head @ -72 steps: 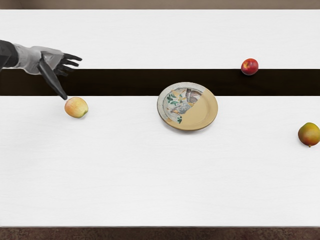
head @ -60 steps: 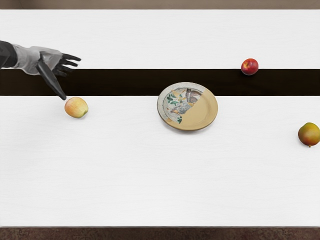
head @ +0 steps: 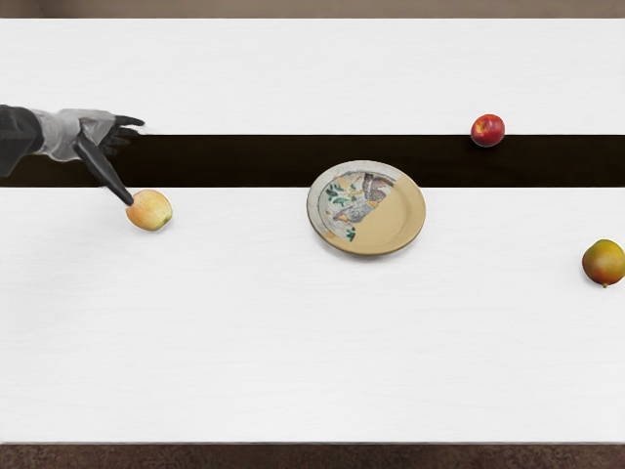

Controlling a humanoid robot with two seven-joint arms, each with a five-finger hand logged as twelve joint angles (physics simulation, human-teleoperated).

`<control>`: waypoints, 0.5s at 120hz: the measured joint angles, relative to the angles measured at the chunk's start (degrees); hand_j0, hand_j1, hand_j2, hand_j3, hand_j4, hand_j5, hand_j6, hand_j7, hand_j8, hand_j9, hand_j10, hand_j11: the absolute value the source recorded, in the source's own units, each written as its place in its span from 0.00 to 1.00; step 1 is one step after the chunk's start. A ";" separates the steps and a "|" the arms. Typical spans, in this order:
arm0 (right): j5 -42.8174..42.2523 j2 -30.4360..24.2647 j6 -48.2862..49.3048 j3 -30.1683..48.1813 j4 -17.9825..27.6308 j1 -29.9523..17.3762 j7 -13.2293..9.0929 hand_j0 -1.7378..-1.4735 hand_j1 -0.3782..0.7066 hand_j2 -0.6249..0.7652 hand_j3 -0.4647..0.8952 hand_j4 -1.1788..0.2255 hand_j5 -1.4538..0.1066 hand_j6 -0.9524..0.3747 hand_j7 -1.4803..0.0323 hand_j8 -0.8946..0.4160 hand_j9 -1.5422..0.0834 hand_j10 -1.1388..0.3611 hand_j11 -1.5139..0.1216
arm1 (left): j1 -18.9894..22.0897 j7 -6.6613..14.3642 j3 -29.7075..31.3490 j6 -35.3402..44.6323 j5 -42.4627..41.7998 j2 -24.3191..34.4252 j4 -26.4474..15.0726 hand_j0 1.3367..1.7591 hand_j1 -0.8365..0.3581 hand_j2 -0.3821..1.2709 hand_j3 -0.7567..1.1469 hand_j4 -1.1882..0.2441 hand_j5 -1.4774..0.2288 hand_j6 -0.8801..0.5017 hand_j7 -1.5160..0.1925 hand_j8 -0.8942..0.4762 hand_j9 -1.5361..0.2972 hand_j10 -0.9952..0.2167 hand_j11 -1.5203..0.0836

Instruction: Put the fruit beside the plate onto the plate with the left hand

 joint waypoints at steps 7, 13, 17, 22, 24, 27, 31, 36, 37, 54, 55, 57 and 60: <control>0.00 0.00 0.00 0.00 0.00 0.00 0.00 0.30 0.05 0.45 0.34 0.83 0.91 0.70 0.96 0.67 0.93 0.75 0.91 | -0.49 -0.05 1.51 10.49 1.14 2.47 -8.15 0.76 0.99 0.23 0.40 0.83 0.86 0.63 0.89 0.65 0.84 0.82 0.95; 0.00 0.00 0.00 0.00 0.00 -0.01 0.00 0.30 0.05 0.45 0.34 0.83 0.91 0.70 0.96 0.67 0.93 0.75 0.91 | -0.45 -0.07 2.26 18.12 1.84 3.09 -13.71 0.76 0.99 0.23 0.40 0.83 0.86 0.63 0.88 0.65 0.84 0.82 0.95; 0.00 0.00 0.00 0.00 0.00 -0.01 0.00 0.30 0.05 0.45 0.34 0.83 0.91 0.70 0.96 0.67 0.93 0.75 0.91 | -0.28 -0.09 2.66 22.54 2.11 3.05 -16.58 0.76 0.99 0.23 0.40 0.83 0.86 0.63 0.89 0.65 0.84 0.82 0.95; 0.00 0.00 0.00 0.00 0.00 -0.01 0.00 0.30 0.05 0.45 0.34 0.83 0.91 0.70 0.96 0.67 0.93 0.75 0.91 | -0.12 -0.10 3.29 26.88 2.39 2.62 -19.26 0.76 0.99 0.23 0.40 0.83 0.86 0.63 0.89 0.65 0.84 0.82 0.95; 0.00 0.00 -0.01 0.00 0.00 -0.01 0.00 0.30 0.05 0.45 0.34 0.83 0.91 0.70 0.96 0.67 0.93 0.75 0.91 | 0.09 -0.10 3.51 28.21 2.55 2.49 -20.08 0.76 0.99 0.23 0.40 0.83 0.86 0.63 0.89 0.65 0.84 0.82 0.95; 0.00 0.00 -0.02 0.00 0.00 -0.01 0.00 0.30 0.05 0.45 0.34 0.83 0.91 0.70 0.96 0.67 0.93 0.75 0.91 | 0.24 -0.10 3.79 29.97 2.80 2.38 -21.09 0.76 0.99 0.23 0.40 0.83 0.86 0.63 0.89 0.65 0.84 0.82 0.95; 0.00 0.00 -0.01 0.00 0.00 -0.01 0.00 0.30 0.05 0.45 0.34 0.83 0.91 0.70 0.96 0.67 0.93 0.75 0.91 | 0.31 -0.11 4.10 32.26 3.03 2.33 -22.29 0.76 0.99 0.23 0.40 0.83 0.86 0.63 0.89 0.65 0.84 0.82 0.95; 0.00 0.00 -0.01 0.01 0.00 -0.01 0.00 0.30 0.05 0.45 0.34 0.83 0.91 0.70 0.96 0.67 0.93 0.75 0.91 | 0.49 -0.11 4.49 34.73 3.24 1.96 -23.58 0.76 0.99 0.23 0.40 0.83 0.86 0.63 0.89 0.65 0.84 0.82 0.95; 0.00 0.00 -0.01 0.01 0.00 -0.01 0.00 0.30 0.05 0.45 0.34 0.83 0.91 0.70 0.96 0.67 0.93 0.75 0.91 | 0.51 -0.11 4.56 35.13 3.28 1.81 -23.78 0.76 0.99 0.23 0.40 0.83 0.86 0.63 0.89 0.65 0.84 0.82 0.95; 0.00 0.00 0.00 0.00 0.00 -0.01 0.00 0.30 0.05 0.45 0.34 0.83 0.91 0.70 0.96 0.67 0.93 0.75 0.91 | 2.01 -0.12 5.81 40.48 3.58 1.03 -25.64 0.76 0.98 0.23 0.40 0.82 0.86 0.63 0.88 0.64 0.83 0.81 0.94; 0.00 0.00 0.00 0.00 0.00 -0.01 0.00 0.30 0.05 0.45 0.34 0.83 0.91 0.70 0.96 0.67 0.93 0.75 0.91 | 2.10 -0.12 5.86 40.67 3.58 0.86 -25.70 0.76 0.98 0.23 0.40 0.82 0.86 0.63 0.88 0.64 0.83 0.81 0.94; 0.00 0.00 0.00 0.00 0.00 -0.01 0.00 0.30 0.05 0.45 0.34 0.83 0.91 0.70 0.96 0.67 0.93 0.75 0.91 | 2.33 -0.12 5.95 41.00 3.57 0.20 -25.80 0.76 0.98 0.23 0.40 0.82 0.86 0.63 0.88 0.64 0.83 0.81 0.94; 0.00 0.00 0.00 0.00 0.00 -0.01 0.00 0.30 0.05 0.45 0.34 0.83 0.91 0.70 0.96 0.67 0.93 0.75 0.91 | 2.52 -0.12 6.07 41.38 3.56 -0.50 -25.92 0.76 0.98 0.23 0.40 0.82 0.86 0.63 0.88 0.64 0.83 0.81 0.94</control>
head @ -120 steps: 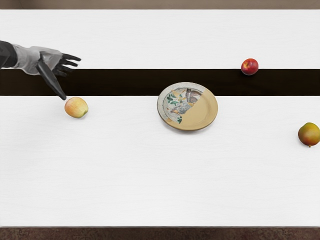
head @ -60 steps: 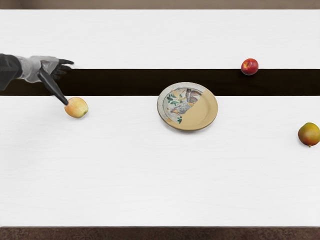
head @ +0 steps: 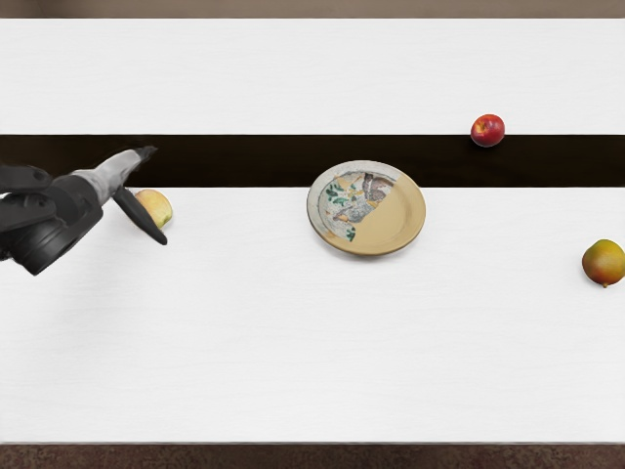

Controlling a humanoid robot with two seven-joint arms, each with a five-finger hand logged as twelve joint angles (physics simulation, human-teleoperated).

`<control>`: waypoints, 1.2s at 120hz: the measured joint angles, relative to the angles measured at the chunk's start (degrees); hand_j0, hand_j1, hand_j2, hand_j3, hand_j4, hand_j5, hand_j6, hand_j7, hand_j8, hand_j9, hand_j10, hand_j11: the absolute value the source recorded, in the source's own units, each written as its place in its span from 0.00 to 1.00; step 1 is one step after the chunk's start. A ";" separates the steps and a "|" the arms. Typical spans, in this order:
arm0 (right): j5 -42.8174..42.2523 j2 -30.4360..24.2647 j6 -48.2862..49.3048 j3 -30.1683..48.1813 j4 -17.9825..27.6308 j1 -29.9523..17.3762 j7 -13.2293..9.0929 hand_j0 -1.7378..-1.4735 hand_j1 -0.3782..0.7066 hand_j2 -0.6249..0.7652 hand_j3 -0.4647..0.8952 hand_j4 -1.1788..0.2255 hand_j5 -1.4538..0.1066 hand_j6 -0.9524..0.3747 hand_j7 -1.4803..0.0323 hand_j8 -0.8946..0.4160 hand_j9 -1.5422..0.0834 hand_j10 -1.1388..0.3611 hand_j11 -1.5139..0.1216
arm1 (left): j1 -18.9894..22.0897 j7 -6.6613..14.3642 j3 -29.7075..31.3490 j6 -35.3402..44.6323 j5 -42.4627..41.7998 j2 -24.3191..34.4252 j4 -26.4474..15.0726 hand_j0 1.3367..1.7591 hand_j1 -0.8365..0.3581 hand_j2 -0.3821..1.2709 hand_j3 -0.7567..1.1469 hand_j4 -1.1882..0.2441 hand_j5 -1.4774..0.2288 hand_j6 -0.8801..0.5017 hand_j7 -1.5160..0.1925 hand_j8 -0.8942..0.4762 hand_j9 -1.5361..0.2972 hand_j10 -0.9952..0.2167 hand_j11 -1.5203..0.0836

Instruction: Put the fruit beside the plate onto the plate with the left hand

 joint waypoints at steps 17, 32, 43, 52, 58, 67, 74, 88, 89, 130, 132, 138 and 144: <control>0.00 0.00 -0.02 0.00 0.00 0.00 0.00 0.30 0.05 0.45 0.34 0.83 0.91 0.70 0.96 0.67 0.93 0.75 0.91 | 0.17 -0.03 0.01 2.55 -0.78 -0.82 -0.32 0.76 0.99 0.23 0.40 0.82 0.86 0.63 0.88 0.65 0.83 0.81 0.94; 0.00 0.00 -0.03 0.00 0.00 0.00 0.00 0.30 0.05 0.45 0.34 0.83 0.91 0.70 0.96 0.67 0.93 0.75 0.91 | 1.12 -0.01 -0.07 5.93 -1.66 -1.33 -0.36 0.76 0.94 0.24 0.40 0.80 0.83 0.60 0.85 0.62 0.80 0.78 0.91; 0.00 0.00 -0.01 0.00 0.00 0.00 0.00 0.30 0.05 0.45 0.34 0.83 0.91 0.70 0.96 0.67 0.93 0.75 0.91 | 1.77 -0.01 -0.17 8.24 -1.95 -2.53 -0.35 0.76 0.92 0.24 0.40 0.78 0.81 0.58 0.83 0.60 0.79 0.76 0.89; 0.00 0.00 0.00 0.00 0.00 0.00 0.00 0.30 0.05 0.45 0.34 0.83 0.91 0.70 0.96 0.67 0.93 0.75 0.91 | 1.79 -0.01 -0.11 9.12 -2.05 -3.43 -0.30 0.76 0.89 0.24 0.40 0.76 0.79 0.56 0.81 0.58 0.76 0.74 0.86; 0.00 0.00 0.00 0.01 0.00 0.00 0.00 0.30 0.05 0.45 0.34 0.83 0.91 0.70 0.96 0.67 0.93 0.75 0.91 | 2.73 0.00 -0.03 9.43 -2.06 -4.21 -0.24 0.76 0.87 0.25 0.40 0.74 0.77 0.54 0.79 0.56 0.75 0.72 0.84; 0.00 0.00 0.00 0.00 0.00 0.00 0.00 0.30 0.05 0.45 0.34 0.83 0.91 0.70 0.96 0.67 0.93 0.75 0.91 | 3.18 0.00 0.07 9.69 -2.07 -4.81 -0.12 0.76 0.83 0.25 0.40 0.71 0.74 0.52 0.76 0.53 0.72 0.68 0.81; 0.00 0.00 -0.01 0.00 0.00 0.00 0.00 0.30 0.05 0.45 0.34 0.83 0.91 0.70 0.96 0.67 0.93 0.75 0.91 | 3.20 0.00 0.13 9.80 -2.08 -4.82 -0.08 0.76 0.79 0.26 0.40 0.69 0.71 0.49 0.74 0.51 0.70 0.66 0.79; 0.00 0.00 -0.01 0.01 0.00 0.00 0.00 0.30 0.05 0.45 0.34 0.83 0.91 0.70 0.96 0.67 0.93 0.75 0.91 | 3.20 0.00 0.26 9.89 -2.09 -4.74 -0.04 0.76 0.73 0.26 0.40 0.65 0.66 0.45 0.69 0.46 0.65 0.60 0.73; 0.00 0.00 -0.01 0.01 0.00 0.00 0.00 0.30 0.05 0.45 0.34 0.83 0.91 0.70 0.96 0.67 0.93 0.75 0.91 | 3.24 0.00 0.27 9.89 -2.09 -4.74 -0.04 0.76 0.72 0.26 0.40 0.64 0.66 0.44 0.68 0.46 0.65 0.60 0.73; 0.00 0.00 -0.01 0.00 0.00 0.00 0.00 0.30 0.05 0.45 0.34 0.83 0.91 0.70 0.96 0.67 0.93 0.75 0.91 | 3.20 0.00 0.52 9.85 -1.93 -4.33 -0.05 0.76 0.56 0.28 0.40 0.53 0.54 0.33 0.56 0.34 0.53 0.47 0.60; 0.00 0.00 -0.01 0.00 0.00 0.00 0.00 0.30 0.05 0.45 0.34 0.83 0.91 0.70 0.96 0.67 0.93 0.75 0.91 | 3.20 0.00 0.52 9.85 -1.90 -4.24 -0.06 0.76 0.56 0.28 0.40 0.53 0.53 0.32 0.56 0.34 0.53 0.46 0.60; 0.00 0.00 -0.01 0.00 0.00 0.00 0.00 0.30 0.05 0.45 0.34 0.83 0.91 0.70 0.96 0.67 0.93 0.75 0.91 | 3.20 -0.01 0.53 9.85 -1.81 -4.06 -0.07 0.76 0.55 0.30 0.40 0.51 0.52 0.31 0.54 0.33 0.51 0.45 0.58; 0.00 0.00 0.00 0.00 0.00 0.00 0.00 0.30 0.05 0.45 0.34 0.83 0.91 0.70 0.96 0.67 0.93 0.75 0.91 | 3.20 -0.01 0.54 9.86 -1.72 -4.03 -0.08 0.76 0.54 0.30 0.40 0.50 0.51 0.30 0.53 0.34 0.50 0.44 0.57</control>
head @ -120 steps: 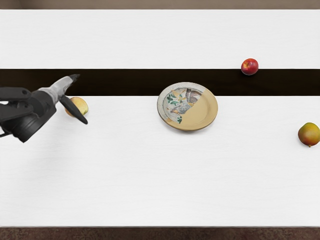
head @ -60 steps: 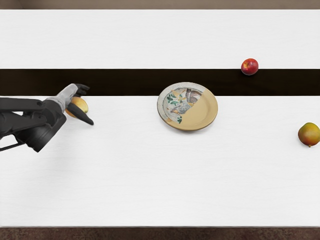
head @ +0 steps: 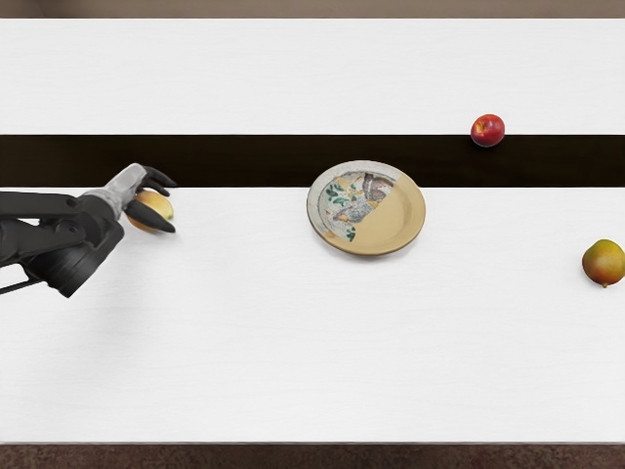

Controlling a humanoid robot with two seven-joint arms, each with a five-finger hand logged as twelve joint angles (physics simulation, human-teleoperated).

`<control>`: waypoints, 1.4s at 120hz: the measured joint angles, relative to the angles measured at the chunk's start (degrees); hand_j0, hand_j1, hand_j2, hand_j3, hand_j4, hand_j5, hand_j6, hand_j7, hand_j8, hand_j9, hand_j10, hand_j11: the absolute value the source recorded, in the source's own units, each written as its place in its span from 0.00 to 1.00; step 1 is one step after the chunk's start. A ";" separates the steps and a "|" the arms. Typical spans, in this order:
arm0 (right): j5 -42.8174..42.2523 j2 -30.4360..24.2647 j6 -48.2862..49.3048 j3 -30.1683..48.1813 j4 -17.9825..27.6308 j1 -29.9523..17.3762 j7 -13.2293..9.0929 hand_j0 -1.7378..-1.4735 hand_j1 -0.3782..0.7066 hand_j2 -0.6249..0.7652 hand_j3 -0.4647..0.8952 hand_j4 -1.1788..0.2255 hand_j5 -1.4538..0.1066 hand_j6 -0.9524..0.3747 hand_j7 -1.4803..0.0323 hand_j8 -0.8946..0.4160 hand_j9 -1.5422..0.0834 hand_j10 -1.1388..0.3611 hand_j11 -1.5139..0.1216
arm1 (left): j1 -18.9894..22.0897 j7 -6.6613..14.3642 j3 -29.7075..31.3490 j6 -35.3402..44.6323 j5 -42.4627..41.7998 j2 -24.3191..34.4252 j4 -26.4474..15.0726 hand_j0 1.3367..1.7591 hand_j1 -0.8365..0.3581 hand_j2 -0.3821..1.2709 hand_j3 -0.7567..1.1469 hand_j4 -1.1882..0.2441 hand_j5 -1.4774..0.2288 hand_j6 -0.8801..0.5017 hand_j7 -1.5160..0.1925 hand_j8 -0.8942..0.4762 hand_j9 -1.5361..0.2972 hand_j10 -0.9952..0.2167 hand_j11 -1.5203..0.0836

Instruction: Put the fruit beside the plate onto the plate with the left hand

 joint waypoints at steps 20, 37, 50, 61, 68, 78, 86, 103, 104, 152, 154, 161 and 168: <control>0.00 0.00 0.00 0.00 0.00 0.00 0.00 0.30 0.05 0.45 0.34 0.83 0.91 0.70 0.96 0.67 0.93 0.75 0.91 | -0.09 -0.01 0.00 -0.01 0.20 0.65 -0.11 0.76 0.53 0.35 0.40 0.47 0.47 0.26 0.50 0.34 0.47 0.43 0.53; 0.00 0.00 0.00 0.00 0.00 0.00 0.00 0.30 0.05 0.45 0.34 0.83 0.91 0.70 0.96 0.67 0.93 0.75 0.91 | -0.71 -0.01 0.01 -0.10 0.19 1.05 -0.22 0.76 0.53 0.36 0.40 0.45 0.45 0.24 0.47 0.36 0.45 0.45 0.50; 0.00 0.00 -0.01 0.00 0.00 0.00 0.00 0.30 0.05 0.45 0.34 0.83 0.91 0.70 0.96 0.67 0.93 0.75 0.91 | -1.66 0.01 -0.04 -0.14 0.15 0.74 -0.26 0.76 0.52 0.36 0.40 0.44 0.44 0.23 0.46 0.37 0.44 0.46 0.49; 0.00 0.00 -0.01 0.00 0.00 0.00 0.00 0.30 0.05 0.45 0.34 0.83 0.91 0.70 0.96 0.67 0.93 0.75 0.91 | -2.89 0.05 -0.07 -0.13 0.15 0.09 -0.26 0.76 0.51 0.39 0.40 0.43 0.44 0.22 0.46 0.36 0.44 0.46 0.49; 0.00 0.00 0.00 0.00 0.00 0.00 0.00 0.30 0.05 0.45 0.34 0.83 0.91 0.70 0.96 0.67 0.93 0.75 0.91 | -3.51 0.03 -0.08 -0.13 0.25 -0.35 -0.27 0.76 0.50 0.39 0.40 0.43 0.44 0.22 0.46 0.36 0.43 0.46 0.48; 0.00 0.00 0.00 0.00 0.00 0.00 0.00 0.30 0.05 0.45 0.34 0.83 0.91 0.70 0.96 0.67 0.93 0.75 0.91 | -4.40 0.01 -0.07 -0.09 0.28 -1.45 -0.27 0.76 0.50 0.40 0.40 0.42 0.43 0.22 0.45 0.37 0.43 0.47 0.47; 0.00 0.00 0.00 0.00 0.00 0.00 0.00 0.30 0.05 0.45 0.34 0.83 0.91 0.70 0.96 0.67 0.93 0.75 0.91 | -4.86 0.03 -0.07 -0.09 0.23 -2.21 -0.28 0.76 0.50 0.41 0.40 0.42 0.42 0.22 0.44 0.37 0.42 0.47 0.47; 0.00 0.00 0.00 0.00 0.00 0.00 0.00 0.30 0.05 0.45 0.34 0.83 0.91 0.70 0.96 0.67 0.93 0.75 0.91 | -6.25 0.03 0.19 -0.08 0.23 -5.12 -0.25 0.76 0.50 0.40 0.40 0.41 0.41 0.22 0.43 0.37 0.41 0.47 0.46; 0.00 0.00 0.00 0.00 0.00 0.00 0.00 0.30 0.05 0.45 0.34 0.83 0.91 0.70 0.96 0.67 0.93 0.75 0.91 | -6.32 0.03 0.20 -0.08 0.22 -5.27 -0.25 0.76 0.50 0.40 0.40 0.41 0.41 0.22 0.43 0.37 0.41 0.47 0.46; 0.00 0.00 0.00 0.00 0.00 0.00 0.00 0.30 0.05 0.45 0.34 0.83 0.91 0.70 0.96 0.67 0.93 0.75 0.91 | -9.58 0.33 0.84 -0.08 0.05 -11.17 -0.14 0.75 0.52 0.38 0.40 0.41 0.40 0.22 0.42 0.37 0.40 0.47 0.45; 0.00 0.00 0.00 0.00 0.00 0.00 0.00 0.30 0.05 0.45 0.34 0.83 0.91 0.70 0.96 0.67 0.93 0.75 0.91 | -9.68 0.32 0.85 -0.08 0.05 -11.35 -0.14 0.75 0.52 0.39 0.40 0.41 0.40 0.22 0.42 0.37 0.40 0.47 0.45; 0.00 0.00 0.00 0.00 0.00 0.00 0.00 0.30 0.05 0.45 0.34 0.83 0.91 0.70 0.96 0.67 0.93 0.75 0.91 | -10.00 0.38 0.94 -0.06 -0.02 -12.17 -0.11 0.75 0.51 0.40 0.40 0.40 0.40 0.22 0.42 0.37 0.40 0.47 0.44; 0.00 0.00 0.01 0.00 0.00 0.00 0.00 0.30 0.05 0.45 0.34 0.83 0.91 0.70 0.96 0.67 0.93 0.75 0.91 | -10.61 0.41 1.07 -0.07 -0.13 -12.76 -0.11 0.75 0.51 0.41 0.40 0.40 0.39 0.22 0.41 0.37 0.40 0.47 0.44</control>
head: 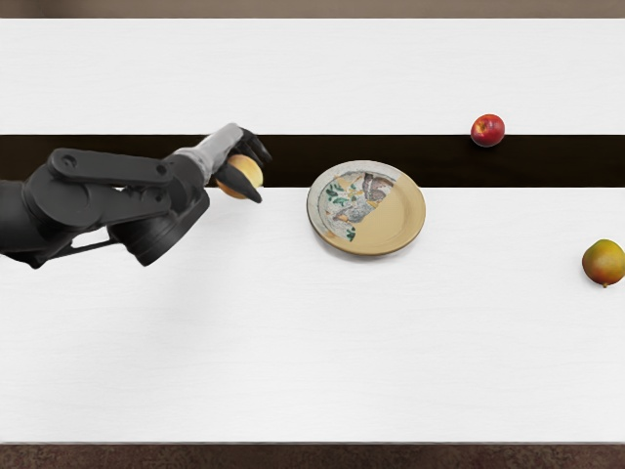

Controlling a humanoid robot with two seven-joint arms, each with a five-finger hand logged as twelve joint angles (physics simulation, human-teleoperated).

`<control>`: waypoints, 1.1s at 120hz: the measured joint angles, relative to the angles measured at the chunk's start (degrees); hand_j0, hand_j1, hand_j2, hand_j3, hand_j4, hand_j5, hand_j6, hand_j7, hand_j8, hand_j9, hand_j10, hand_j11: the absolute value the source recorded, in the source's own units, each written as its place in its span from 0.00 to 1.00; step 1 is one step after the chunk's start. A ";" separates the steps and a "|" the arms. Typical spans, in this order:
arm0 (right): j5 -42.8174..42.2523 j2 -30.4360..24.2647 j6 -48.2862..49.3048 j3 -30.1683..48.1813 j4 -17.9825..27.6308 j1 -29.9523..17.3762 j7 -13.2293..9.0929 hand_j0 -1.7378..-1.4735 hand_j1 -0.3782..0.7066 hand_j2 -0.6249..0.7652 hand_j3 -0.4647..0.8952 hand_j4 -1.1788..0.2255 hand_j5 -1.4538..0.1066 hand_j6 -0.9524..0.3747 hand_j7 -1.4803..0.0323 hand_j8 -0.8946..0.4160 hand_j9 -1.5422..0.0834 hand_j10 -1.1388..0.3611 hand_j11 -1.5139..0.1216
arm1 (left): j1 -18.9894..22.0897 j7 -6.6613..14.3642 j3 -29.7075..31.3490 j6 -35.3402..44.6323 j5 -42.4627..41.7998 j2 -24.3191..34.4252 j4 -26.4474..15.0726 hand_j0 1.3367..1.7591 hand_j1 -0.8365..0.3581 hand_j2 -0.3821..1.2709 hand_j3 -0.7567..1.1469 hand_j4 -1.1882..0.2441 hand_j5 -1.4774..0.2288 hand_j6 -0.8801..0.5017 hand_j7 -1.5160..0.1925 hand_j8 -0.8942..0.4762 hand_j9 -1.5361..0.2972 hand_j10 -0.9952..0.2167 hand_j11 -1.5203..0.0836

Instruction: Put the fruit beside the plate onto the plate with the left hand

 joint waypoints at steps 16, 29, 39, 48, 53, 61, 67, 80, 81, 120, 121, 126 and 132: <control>0.00 0.00 -0.01 0.00 0.00 0.00 0.00 0.30 0.05 0.45 0.34 0.83 0.91 0.70 0.96 0.67 0.93 0.75 0.91 | -0.58 0.06 0.06 -0.01 -0.21 -0.32 0.01 0.75 0.53 0.36 0.40 0.40 0.39 0.22 0.41 0.37 0.39 0.47 0.43; 0.00 0.00 0.00 0.00 0.00 0.00 0.00 0.30 0.05 0.45 0.34 0.83 0.91 0.70 0.96 0.67 0.93 0.75 0.91 | -1.03 0.07 0.13 -0.02 -0.28 -2.74 0.01 0.75 0.52 0.33 0.40 0.39 0.39 0.21 0.40 0.38 0.39 0.49 0.43; 0.00 0.00 0.00 0.00 0.00 0.00 0.00 0.30 0.05 0.45 0.34 0.83 0.91 0.70 0.96 0.67 0.93 0.75 0.91 | -1.48 0.10 0.13 0.02 -0.52 -3.15 0.02 0.75 0.53 0.29 0.40 0.39 0.39 0.21 0.40 0.38 0.39 0.50 0.43; 0.00 0.00 0.00 0.00 0.00 0.00 0.00 0.30 0.05 0.45 0.34 0.83 0.91 0.70 0.96 0.67 0.93 0.75 0.91 | -1.85 0.08 0.14 -0.04 -0.66 -3.92 0.01 0.75 0.52 0.31 0.40 0.39 0.39 0.21 0.40 0.38 0.39 0.50 0.43; 0.00 0.00 -0.01 0.00 0.00 0.00 0.00 0.30 0.05 0.45 0.34 0.83 0.91 0.70 0.96 0.67 0.93 0.75 0.91 | -1.87 0.08 0.13 -0.11 -0.73 -4.32 0.01 0.75 0.51 0.32 0.40 0.39 0.39 0.21 0.41 0.39 0.39 0.51 0.43; 0.00 0.00 -0.01 0.00 0.00 0.00 0.00 0.30 0.05 0.45 0.34 0.83 0.91 0.70 0.96 0.67 0.93 0.75 0.91 | -2.63 0.04 0.14 -0.24 -0.80 -5.18 -0.01 0.75 0.51 0.33 0.40 0.39 0.39 0.22 0.40 0.39 0.39 0.51 0.43; 0.00 0.00 0.00 0.00 0.00 0.00 0.00 0.30 0.05 0.45 0.34 0.83 0.91 0.70 0.96 0.67 0.93 0.75 0.91 | -2.88 0.05 0.19 -0.27 -0.88 -5.99 -0.03 0.75 0.51 0.32 0.40 0.39 0.39 0.21 0.40 0.39 0.39 0.51 0.42; 0.00 0.00 -0.01 0.01 0.00 0.00 0.00 0.30 0.05 0.45 0.34 0.83 0.91 0.70 0.96 0.67 0.93 0.75 0.91 | -3.84 0.03 0.57 -0.35 -1.03 -7.29 -0.06 0.75 0.51 0.32 0.40 0.39 0.39 0.21 0.40 0.38 0.38 0.51 0.42; 0.00 0.00 -0.01 0.01 0.00 0.00 0.00 0.30 0.05 0.45 0.34 0.83 0.91 0.70 0.96 0.67 0.93 0.75 0.91 | -3.87 0.03 0.60 -0.35 -1.04 -7.36 -0.06 0.75 0.51 0.33 0.40 0.39 0.39 0.21 0.40 0.38 0.38 0.51 0.42; 0.00 0.00 -0.01 0.00 0.00 0.00 0.00 0.30 0.05 0.45 0.34 0.83 0.91 0.70 0.96 0.67 0.93 0.75 0.91 | -5.55 0.03 1.67 -0.57 -1.26 -10.92 -0.08 0.75 0.52 0.31 0.40 0.39 0.38 0.21 0.40 0.38 0.38 0.51 0.42; 0.00 0.00 -0.01 0.00 0.00 0.00 0.00 0.30 0.05 0.45 0.34 0.83 0.91 0.70 0.96 0.67 0.93 0.75 0.91 | -5.56 0.03 1.68 -0.57 -1.26 -10.94 -0.09 0.75 0.52 0.31 0.40 0.39 0.38 0.21 0.40 0.38 0.38 0.51 0.42; 0.00 0.00 -0.01 0.00 0.00 0.00 0.00 0.30 0.05 0.45 0.34 0.83 0.91 0.70 0.96 0.67 0.93 0.75 0.91 | -5.59 0.04 1.71 -0.57 -1.26 -11.19 -0.09 0.75 0.52 0.31 0.40 0.39 0.38 0.20 0.41 0.38 0.38 0.51 0.42; 0.00 0.00 -0.02 0.00 0.00 0.00 0.00 0.30 0.05 0.45 0.34 0.83 0.91 0.70 0.96 0.67 0.93 0.75 0.91 | -5.71 0.04 1.73 -0.59 -1.27 -11.72 -0.08 0.75 0.52 0.31 0.40 0.39 0.38 0.20 0.41 0.38 0.38 0.50 0.42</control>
